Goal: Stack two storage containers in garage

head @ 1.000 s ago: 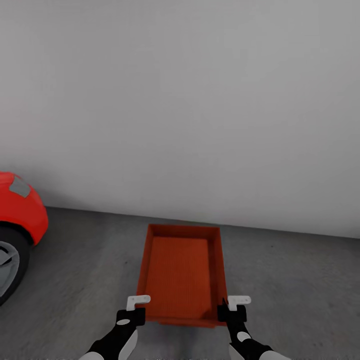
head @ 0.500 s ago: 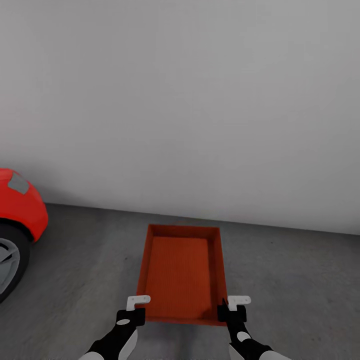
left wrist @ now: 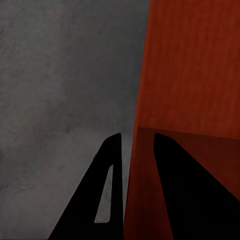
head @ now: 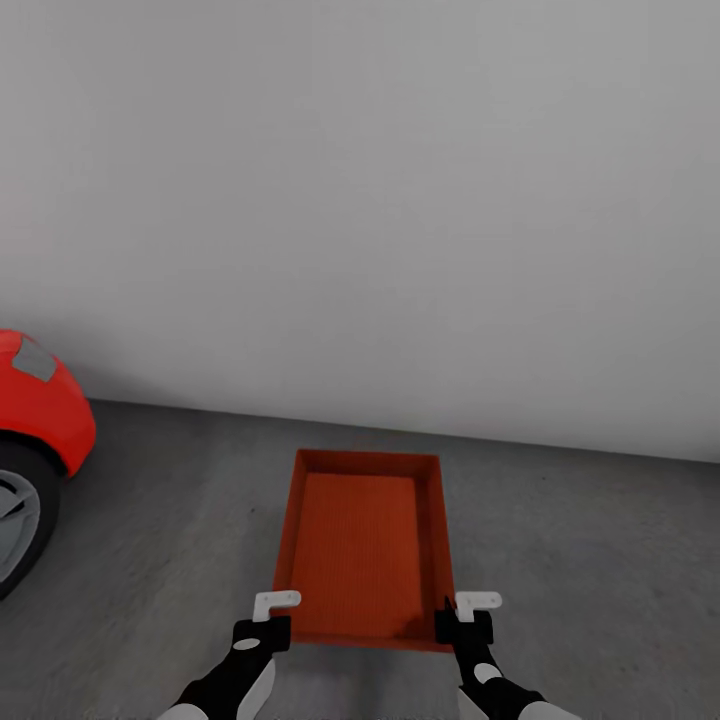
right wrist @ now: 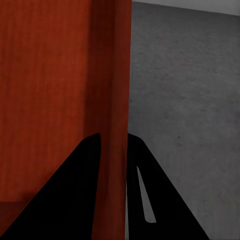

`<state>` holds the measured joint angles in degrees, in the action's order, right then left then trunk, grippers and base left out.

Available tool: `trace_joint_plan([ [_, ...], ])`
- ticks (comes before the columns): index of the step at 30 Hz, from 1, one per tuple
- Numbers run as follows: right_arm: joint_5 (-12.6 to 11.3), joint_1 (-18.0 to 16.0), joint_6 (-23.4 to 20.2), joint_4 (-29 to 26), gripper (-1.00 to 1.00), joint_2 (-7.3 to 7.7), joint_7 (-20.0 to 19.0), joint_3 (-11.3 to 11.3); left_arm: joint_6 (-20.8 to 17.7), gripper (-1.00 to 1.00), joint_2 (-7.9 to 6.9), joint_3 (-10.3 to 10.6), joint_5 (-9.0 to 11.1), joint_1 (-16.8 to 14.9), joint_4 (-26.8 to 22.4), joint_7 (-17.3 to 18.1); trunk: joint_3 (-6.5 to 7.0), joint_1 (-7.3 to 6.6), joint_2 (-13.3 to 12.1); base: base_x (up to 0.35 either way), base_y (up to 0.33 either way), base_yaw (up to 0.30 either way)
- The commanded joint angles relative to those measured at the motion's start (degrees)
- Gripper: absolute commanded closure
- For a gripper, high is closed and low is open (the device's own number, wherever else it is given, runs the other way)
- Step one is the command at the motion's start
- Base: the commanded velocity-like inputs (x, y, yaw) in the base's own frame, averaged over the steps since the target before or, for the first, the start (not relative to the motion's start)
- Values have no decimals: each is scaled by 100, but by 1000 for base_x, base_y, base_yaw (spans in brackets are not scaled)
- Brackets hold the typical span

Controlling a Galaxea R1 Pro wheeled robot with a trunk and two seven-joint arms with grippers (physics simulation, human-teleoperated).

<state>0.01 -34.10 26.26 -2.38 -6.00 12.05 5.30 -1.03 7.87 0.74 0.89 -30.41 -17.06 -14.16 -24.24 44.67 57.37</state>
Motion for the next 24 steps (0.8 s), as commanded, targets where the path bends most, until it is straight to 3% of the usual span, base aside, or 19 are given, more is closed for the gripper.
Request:
trace_joint_plan([
  [1, -2, -9, 239, -8, 100, 10, 43, 85, -29, 100, -7, 76, 95, 1, 19, -42, -16, 0, 4, 0, 0, 0],
  [24, -7, -9, 239, -8, 100, 7, 43, 85, -29, 100, -14, 76, 95, 0, 19, -34, -204, 0, 4, 1, 0, 0],
])
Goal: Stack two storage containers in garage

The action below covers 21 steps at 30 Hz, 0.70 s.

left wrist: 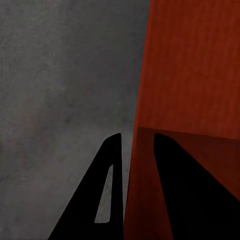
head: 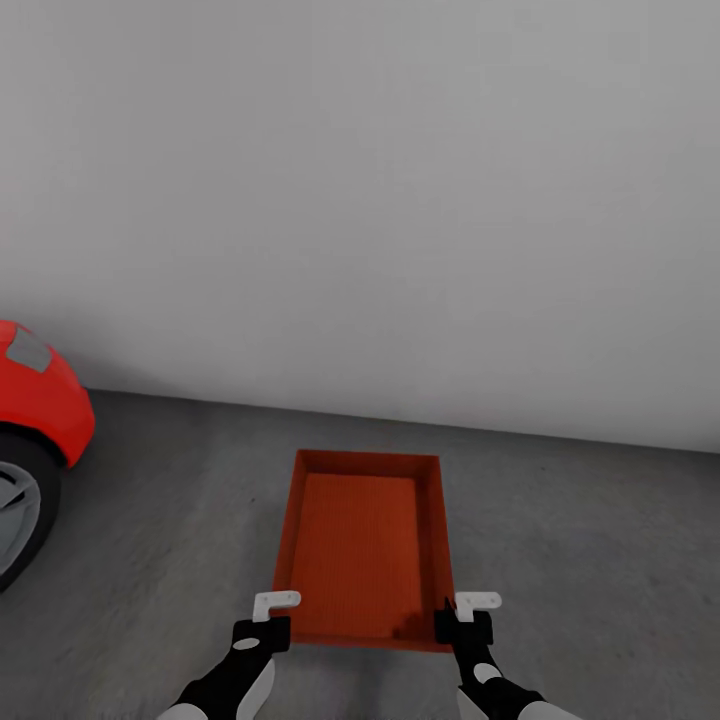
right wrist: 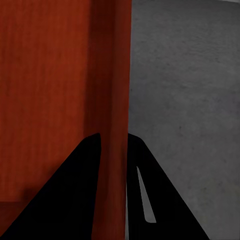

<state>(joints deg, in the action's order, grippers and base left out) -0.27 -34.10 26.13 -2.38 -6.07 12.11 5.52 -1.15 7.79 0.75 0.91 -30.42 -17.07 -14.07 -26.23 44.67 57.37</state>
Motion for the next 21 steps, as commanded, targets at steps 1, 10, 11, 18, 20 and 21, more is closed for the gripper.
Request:
trace_joint_plan([
  [1, 21, -9, 252, -9, 100, 14, 37, 63, -17, 100, -6, 74, 94, 1, 20, -43, -7, 0, 4, 30, 0, 0],
  [10, 18, -9, 252, -9, 100, 9, 46, 63, -17, 100, -8, 77, 92, 2, 19, -34, -9, 0, 4, 202, 0, 0],
  [11, 18, -9, 252, -9, 100, 9, 46, 63, -17, 100, -7, 76, 92, 2, 19, -34, -9, 0, 4, 310, 0, 0],
  [18, 11, -9, 244, -9, 100, 5, 46, 63, -17, 100, -9, 75, 94, 1, 20, -34, -9, 0, 4, 319, 0, 0],
  [20, 10, -9, 248, -9, 100, 2, 46, 63, -17, 100, -7, 75, 94, 1, 20, -34, -9, 0, 4, 321, 0, 0],
  [21, 10, -9, 250, -9, 100, 1, 46, 63, -17, 100, -10, 75, 94, 1, 18, -34, -9, 0, 4, 321, 0, 0],
])
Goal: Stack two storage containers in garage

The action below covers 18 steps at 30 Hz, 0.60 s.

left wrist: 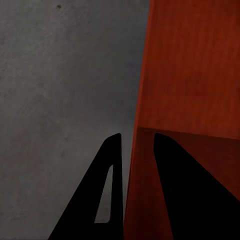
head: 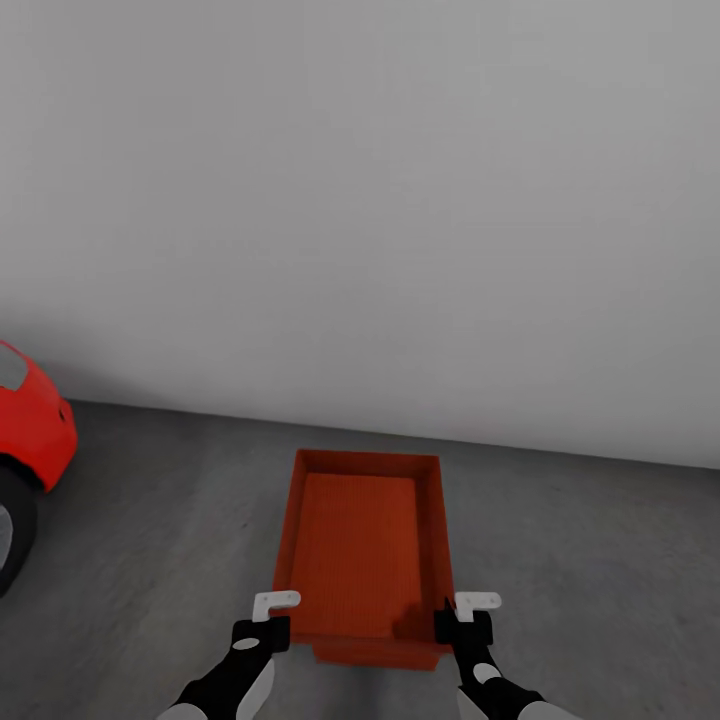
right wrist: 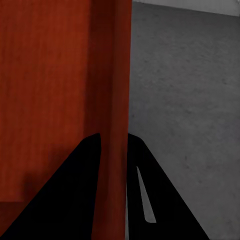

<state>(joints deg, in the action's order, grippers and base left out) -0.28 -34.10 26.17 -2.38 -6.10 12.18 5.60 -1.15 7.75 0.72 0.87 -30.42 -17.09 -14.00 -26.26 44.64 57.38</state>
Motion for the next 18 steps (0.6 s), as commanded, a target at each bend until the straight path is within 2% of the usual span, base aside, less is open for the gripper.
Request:
trace_joint_plan([
  [1, 11, -9, 247, -8, 100, 4, 39, 55, -17, 100, -7, 78, 97, 1, 20, -42, -6, 4, 3, 321, 0, 0],
  [7, 11, -9, 249, -8, 100, 3, 39, 55, -17, 100, -6, 77, 94, 1, 19, -42, -6, 4, 3, 300, 0, 0],
  [18, -31, -9, 243, -7, 100, 3, 39, 51, -17, 100, -11, 77, 89, 1, 21, -42, -43, 4, 3, 28, 0, 0],
])
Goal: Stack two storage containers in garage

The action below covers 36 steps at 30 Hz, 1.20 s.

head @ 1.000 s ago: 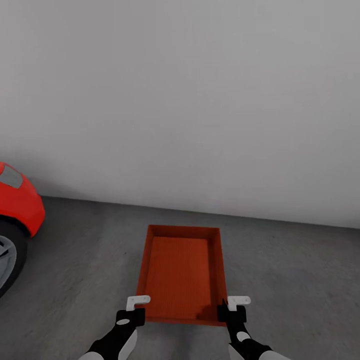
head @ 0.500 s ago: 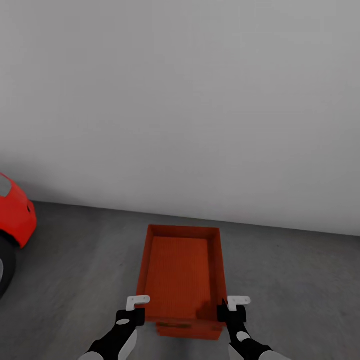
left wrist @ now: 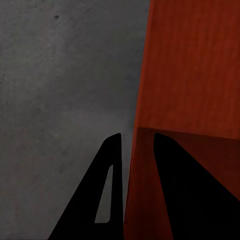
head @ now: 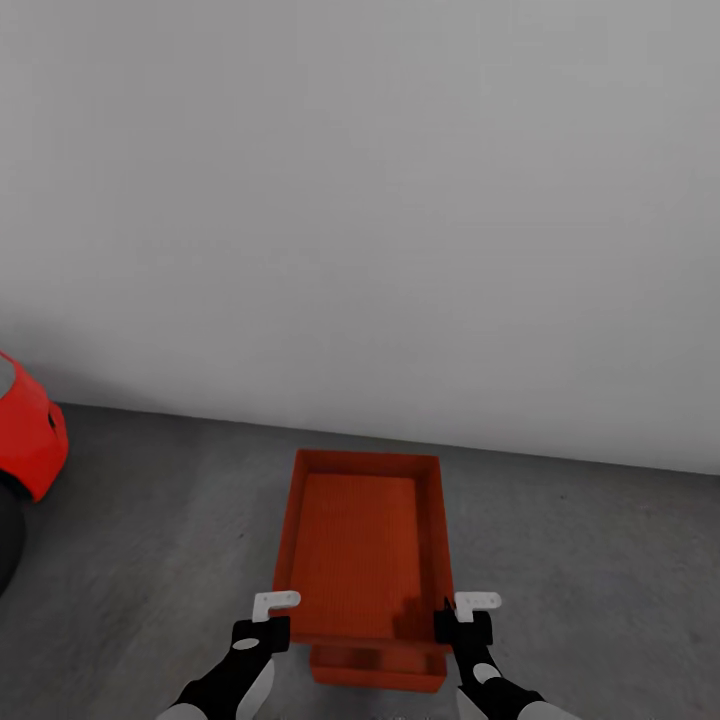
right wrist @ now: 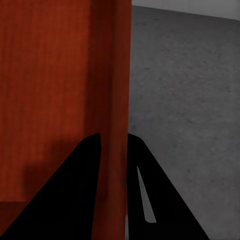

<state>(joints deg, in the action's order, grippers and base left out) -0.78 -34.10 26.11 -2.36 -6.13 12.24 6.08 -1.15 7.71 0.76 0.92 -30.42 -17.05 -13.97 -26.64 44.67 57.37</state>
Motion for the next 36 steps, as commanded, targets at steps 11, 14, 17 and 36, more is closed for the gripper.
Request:
trace_joint_plan([
  [11, 13, -9, 251, -10, 100, 8, 33, 5, -17, 100, -2, 77, 83, 1, 17, -46, -105, 0, 4, 0, 0, 0],
  [14, 15, -9, 253, -10, 100, 7, 33, 7, -17, 100, -5, 74, 83, 1, 17, -45, -133, 0, 4, 0, 0, 0],
  [17, 16, -9, 254, -10, 100, 7, 33, 7, -17, 100, -6, 74, 83, 1, 17, -44, -160, 0, 4, 0, 0, 0],
  [36, 31, -9, 254, -10, 100, 15, 33, 7, -17, 100, -5, 80, 92, 1, 17, -44, -335, 0, 4, 0, 0, 0],
])
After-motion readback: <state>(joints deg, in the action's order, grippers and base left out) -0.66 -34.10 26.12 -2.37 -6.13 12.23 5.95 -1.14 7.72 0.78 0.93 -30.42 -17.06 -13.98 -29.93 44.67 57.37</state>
